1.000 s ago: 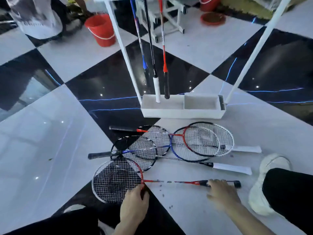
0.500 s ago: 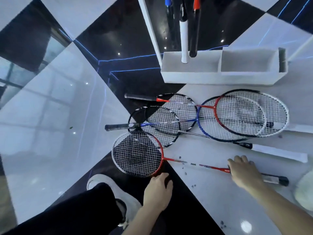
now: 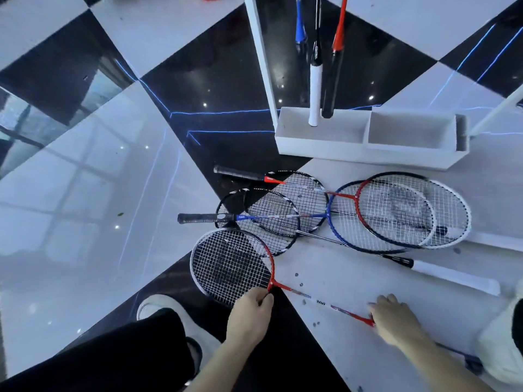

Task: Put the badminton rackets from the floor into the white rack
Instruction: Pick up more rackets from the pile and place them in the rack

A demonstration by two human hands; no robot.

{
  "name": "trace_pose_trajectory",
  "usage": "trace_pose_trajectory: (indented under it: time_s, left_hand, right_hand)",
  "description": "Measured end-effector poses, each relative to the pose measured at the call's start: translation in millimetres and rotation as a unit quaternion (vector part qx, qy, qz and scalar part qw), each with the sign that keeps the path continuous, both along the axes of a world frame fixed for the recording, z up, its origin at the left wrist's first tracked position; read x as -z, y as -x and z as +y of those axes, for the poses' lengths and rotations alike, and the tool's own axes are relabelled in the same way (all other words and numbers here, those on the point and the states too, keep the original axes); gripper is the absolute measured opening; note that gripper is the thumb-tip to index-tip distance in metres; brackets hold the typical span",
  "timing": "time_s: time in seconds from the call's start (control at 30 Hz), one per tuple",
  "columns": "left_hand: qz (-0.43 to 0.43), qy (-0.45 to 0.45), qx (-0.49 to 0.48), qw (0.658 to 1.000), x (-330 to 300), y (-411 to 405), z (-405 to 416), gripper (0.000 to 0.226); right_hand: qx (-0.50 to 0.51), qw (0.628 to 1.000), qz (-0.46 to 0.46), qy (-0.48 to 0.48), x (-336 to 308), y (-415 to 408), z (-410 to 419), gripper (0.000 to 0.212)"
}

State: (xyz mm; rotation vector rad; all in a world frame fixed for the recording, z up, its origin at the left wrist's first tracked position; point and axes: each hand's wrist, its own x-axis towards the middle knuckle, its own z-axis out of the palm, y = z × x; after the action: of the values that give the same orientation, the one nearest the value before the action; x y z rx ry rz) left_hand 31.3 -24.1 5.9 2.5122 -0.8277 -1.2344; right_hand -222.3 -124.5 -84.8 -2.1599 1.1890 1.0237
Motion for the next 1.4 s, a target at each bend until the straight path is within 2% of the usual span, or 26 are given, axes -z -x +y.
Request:
trace_pose_trajectory:
  time_s: [0.07,0.13,0.2,0.27,0.33,0.47,0.6,0.73,0.8,0.87,1.0,1.03,1.23,1.33,1.4]
  left_hand:
    - [0.011,-0.001,-0.024,1.0,1.5,-2.6,4.9,0.015]
    - [0.024,0.003,-0.059,0.998,0.4,-4.9,10.2,0.019]
    - [0.058,0.004,-0.122,0.991,1.7,-7.4,11.5,0.02]
    - [0.103,0.005,-0.208,0.973,0.7,-11.2,7.4,0.019]
    - [0.153,0.019,-0.313,0.937,-0.3,-18.4,0.5,0.019]
    - [0.241,0.053,-0.482,0.84,-12.1,-33.5,-15.8,0.051]
    - [0.308,0.076,-0.537,0.781,-33.6,-34.4,-22.2,0.064]
    - [0.41,0.134,-0.595,0.678,-72.7,-29.7,-22.1,0.071]
    - [0.451,0.184,-0.595,0.639,-97.0,-33.7,-23.2,0.07]
    - [0.47,0.251,-0.582,0.615,-127.8,-40.8,-26.1,0.066]
    - [0.508,0.328,-0.53,0.595,-206.0,-47.4,-35.0,0.03]
    - [0.522,0.344,-0.513,0.588,-221.2,-46.1,-35.3,0.028]
    - [0.55,0.426,-0.413,0.588,-306.4,-42.0,-25.9,0.026]
    - [0.542,0.464,-0.38,0.588,-347.1,-42.8,-27.0,0.021]
    - [0.531,0.508,-0.343,0.585,-375.1,-39.8,-30.5,0.022]
  right_hand:
    - [0.022,0.998,-0.004,-0.057,-1.1,-1.3,6.6,0.021]
    - [0.087,0.991,-0.036,-0.094,-8.7,-6.6,6.6,0.012]
    - [0.127,0.987,-0.081,-0.054,-26.4,-15.3,-2.7,0.014]
    - [0.091,0.987,-0.122,0.053,-51.6,-22.7,-14.5,0.021]
    - [0.048,0.977,-0.15,0.142,-76.9,-30.2,-26.2,0.026]
    - [0.019,0.966,-0.156,0.205,-126.9,-32.9,-46.7,0.031]
    - [0.003,0.957,-0.152,0.247,-179.6,-19.3,-62.7,0.039]
    - [0.018,0.954,-0.147,0.26,-226.9,-2.2,-68.5,0.035]
    - [0.032,0.954,-0.147,0.258,-253.2,5.1,-64.9,0.037]
    - [0.039,0.947,-0.153,0.278,-284.4,12.4,-61.2,0.04]
    - [0.036,0.921,-0.173,0.346,-347.6,22.7,-59.2,0.041]
    - [0.039,0.915,-0.179,0.36,-357.2,24.1,-58.7,0.042]
    - [0.083,0.848,-0.232,0.469,-430.7,35.1,-51.4,0.048]
    - [0.128,0.802,-0.26,0.523,-460.1,31.4,-60.1,0.047]
    - [0.182,0.788,-0.25,0.533,-476.7,25.4,-74.2,0.045]
